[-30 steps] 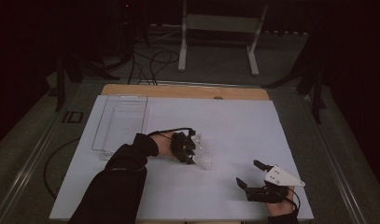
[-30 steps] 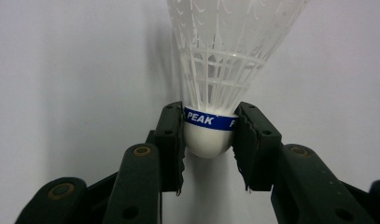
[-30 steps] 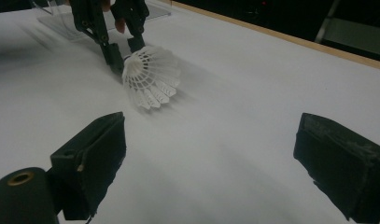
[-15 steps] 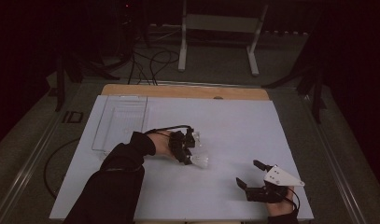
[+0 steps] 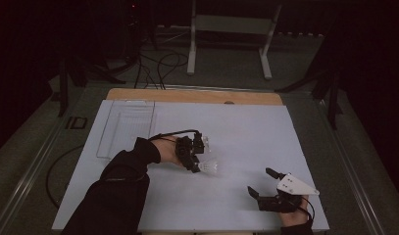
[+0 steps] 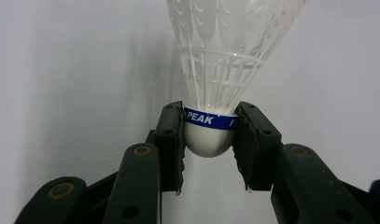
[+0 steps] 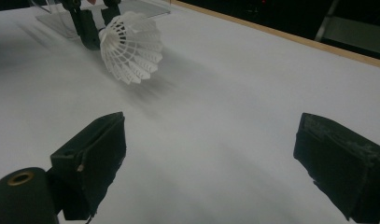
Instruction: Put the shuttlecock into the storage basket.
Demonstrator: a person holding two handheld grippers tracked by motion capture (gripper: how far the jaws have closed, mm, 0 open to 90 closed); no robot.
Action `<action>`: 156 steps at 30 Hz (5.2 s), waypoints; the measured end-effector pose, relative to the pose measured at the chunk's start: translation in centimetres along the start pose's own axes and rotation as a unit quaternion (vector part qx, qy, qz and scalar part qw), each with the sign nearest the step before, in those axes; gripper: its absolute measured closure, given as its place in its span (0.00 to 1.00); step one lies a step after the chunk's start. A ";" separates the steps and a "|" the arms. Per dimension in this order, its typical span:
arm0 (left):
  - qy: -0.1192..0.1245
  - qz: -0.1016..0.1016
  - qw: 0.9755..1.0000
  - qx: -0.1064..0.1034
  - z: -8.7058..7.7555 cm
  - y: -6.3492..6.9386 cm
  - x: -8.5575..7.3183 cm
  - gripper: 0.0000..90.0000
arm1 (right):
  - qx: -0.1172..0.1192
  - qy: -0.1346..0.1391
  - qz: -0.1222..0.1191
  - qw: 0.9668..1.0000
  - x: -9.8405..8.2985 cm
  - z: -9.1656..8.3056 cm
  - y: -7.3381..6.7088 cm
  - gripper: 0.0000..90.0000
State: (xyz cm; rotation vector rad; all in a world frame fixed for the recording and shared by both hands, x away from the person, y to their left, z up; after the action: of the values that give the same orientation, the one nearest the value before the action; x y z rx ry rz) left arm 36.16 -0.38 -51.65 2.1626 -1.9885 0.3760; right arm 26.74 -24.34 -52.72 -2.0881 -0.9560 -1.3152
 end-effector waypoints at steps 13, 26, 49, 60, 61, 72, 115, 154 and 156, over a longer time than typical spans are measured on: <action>0.000 -0.021 1.000 -0.003 -1.8 0.2 -0.1 0.73 | 0.001 -0.001 0.003 1.000 -0.1 0.1 0.0 0.10; 0.022 -0.042 0.999 -0.007 -4.1 0.2 -0.5 0.73 | 0.001 0.000 0.003 1.000 -0.1 0.1 0.1 0.10; 0.042 -0.057 0.997 -0.003 -7.5 -0.3 -1.1 0.73 | 0.009 -0.001 0.000 1.000 -0.1 0.3 -0.2 0.10; 0.050 -0.066 0.997 -0.001 -8.8 -0.8 -1.1 0.73 | 0.005 0.000 -0.005 1.000 0.0 0.2 -0.2 0.10; 0.051 -0.066 0.996 0.001 -8.8 -0.8 -1.1 0.73 | 0.003 0.001 -0.005 1.000 0.0 0.2 -0.2 0.10; 0.053 -0.079 0.995 0.005 -9.8 -1.2 -2.0 0.73 | 0.004 0.002 -0.005 1.000 0.1 0.1 -0.2 0.10; 0.073 -0.144 0.986 0.045 -14.9 -2.8 -8.0 0.73 | 0.006 -0.002 -0.004 1.000 0.0 0.3 -0.3 0.10; 0.075 -0.250 0.960 0.098 -17.6 -3.9 -15.1 0.73 | 0.011 -0.004 0.004 1.000 -0.1 0.5 -0.3 0.10; 0.072 -0.258 0.958 0.100 -17.6 -4.0 -15.5 0.73 | 0.012 -0.004 0.004 1.000 -0.1 0.5 -0.3 0.10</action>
State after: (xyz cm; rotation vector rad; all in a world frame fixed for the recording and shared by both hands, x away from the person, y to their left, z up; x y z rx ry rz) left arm 37.87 19.94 -39.41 2.5786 -1.2886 0.6449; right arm 26.72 -23.80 -53.05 -2.0787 -0.9604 -1.2856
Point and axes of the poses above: each handheld gripper's, and its own axes: z roughly forward along the jaws, x roughly out of its top, y roughly to its right, the point moved 7 cm from there along z, roughly forward along the jaws, and after that the axes turned 10 degrees about x, right-handed, at the moved point
